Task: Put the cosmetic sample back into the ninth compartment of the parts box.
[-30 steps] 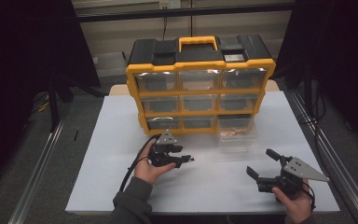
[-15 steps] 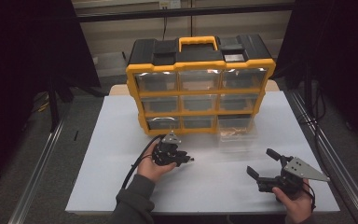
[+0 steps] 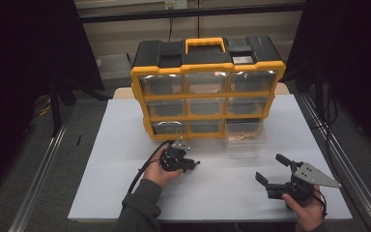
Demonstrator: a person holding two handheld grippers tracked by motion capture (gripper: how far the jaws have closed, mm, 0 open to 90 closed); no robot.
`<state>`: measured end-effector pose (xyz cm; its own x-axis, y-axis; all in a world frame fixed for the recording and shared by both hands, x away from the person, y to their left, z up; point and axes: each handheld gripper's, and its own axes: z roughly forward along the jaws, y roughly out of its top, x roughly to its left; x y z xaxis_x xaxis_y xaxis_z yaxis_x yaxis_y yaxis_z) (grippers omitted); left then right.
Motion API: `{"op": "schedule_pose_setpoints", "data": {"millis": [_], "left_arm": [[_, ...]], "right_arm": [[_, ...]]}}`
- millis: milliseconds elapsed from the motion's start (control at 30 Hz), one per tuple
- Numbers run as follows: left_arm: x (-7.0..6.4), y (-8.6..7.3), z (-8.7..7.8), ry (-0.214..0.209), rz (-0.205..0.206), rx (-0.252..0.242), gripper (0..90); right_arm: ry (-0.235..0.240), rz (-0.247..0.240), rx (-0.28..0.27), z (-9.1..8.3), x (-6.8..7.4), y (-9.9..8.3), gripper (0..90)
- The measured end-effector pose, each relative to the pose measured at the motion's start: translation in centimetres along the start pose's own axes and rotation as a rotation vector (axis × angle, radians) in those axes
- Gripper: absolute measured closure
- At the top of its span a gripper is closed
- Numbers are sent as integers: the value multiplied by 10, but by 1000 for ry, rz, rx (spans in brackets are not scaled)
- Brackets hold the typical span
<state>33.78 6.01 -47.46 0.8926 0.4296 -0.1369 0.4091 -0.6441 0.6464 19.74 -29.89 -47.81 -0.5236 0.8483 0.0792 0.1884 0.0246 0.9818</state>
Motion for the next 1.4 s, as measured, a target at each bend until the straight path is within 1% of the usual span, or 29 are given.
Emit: {"op": "schedule_pose_setpoints", "data": {"millis": [33,100,333,367,400,433,500,567,633,667,733,800,833,900,933,967,1033,1067,1100,1167,1200,1267,1400], "left_arm": [[0,0,0,1,-2,-5,811],[-1,0,0,8,7,5,812],[0,1,-1,2,-6,4,813],[1,1,-2,3,-17,9,813],[1,1,-2,-2,-15,7,813],[1,1,-2,-4,-26,0,813],[2,1,-5,-1,-35,4,813],[3,2,-8,-6,-44,-18,813],[3,5,-13,-7,-42,-2,813],[3,5,-13,-7,-42,-2,813],[2,9,-16,-16,-32,-9,813],[2,15,-19,-31,-39,-33,813],[2,15,-19,-31,-39,-33,813],[2,21,-24,-30,-18,-14,813],[2,21,-24,-30,-18,-14,813],[1,22,-24,-31,-23,-25,813],[-1,28,-27,-36,-12,-25,813],[-1,29,-27,-48,-5,-26,813],[-1,29,-27,-48,-5,-26,813],[-3,32,-29,-45,-3,-3,813],[-4,35,-29,-52,8,-12,813],[-5,38,-30,-55,4,-5,813],[-4,41,-31,-64,3,-8,813]], "right_arm": [[-2,0,-1,0,0,0,9],[-1,-2,-2,0,0,0,9],[1,-3,-1,0,0,0,9],[0,-1,-2,0,1,0,8],[3,-2,0,0,1,0,9],[3,-2,0,0,1,0,9],[4,-5,-2,0,1,1,9],[3,-5,-1,0,1,0,9],[5,-9,-2,0,1,0,9],[4,-7,-1,0,1,0,9],[5,-7,1,1,1,0,8],[5,-7,-1,0,1,0,9],[5,-7,-1,0,1,0,9],[5,-6,1,0,1,1,9],[5,-6,1,0,1,0,9],[6,-8,0,0,1,0,8],[7,-7,1,1,1,0,9],[8,-5,2,1,1,0,9],[8,-5,2,1,1,0,9],[9,-5,3,1,1,0,9],[11,-5,4,0,2,0,9],[11,-6,3,0,2,1,9],[9,-8,0,0,1,1,9]]}}
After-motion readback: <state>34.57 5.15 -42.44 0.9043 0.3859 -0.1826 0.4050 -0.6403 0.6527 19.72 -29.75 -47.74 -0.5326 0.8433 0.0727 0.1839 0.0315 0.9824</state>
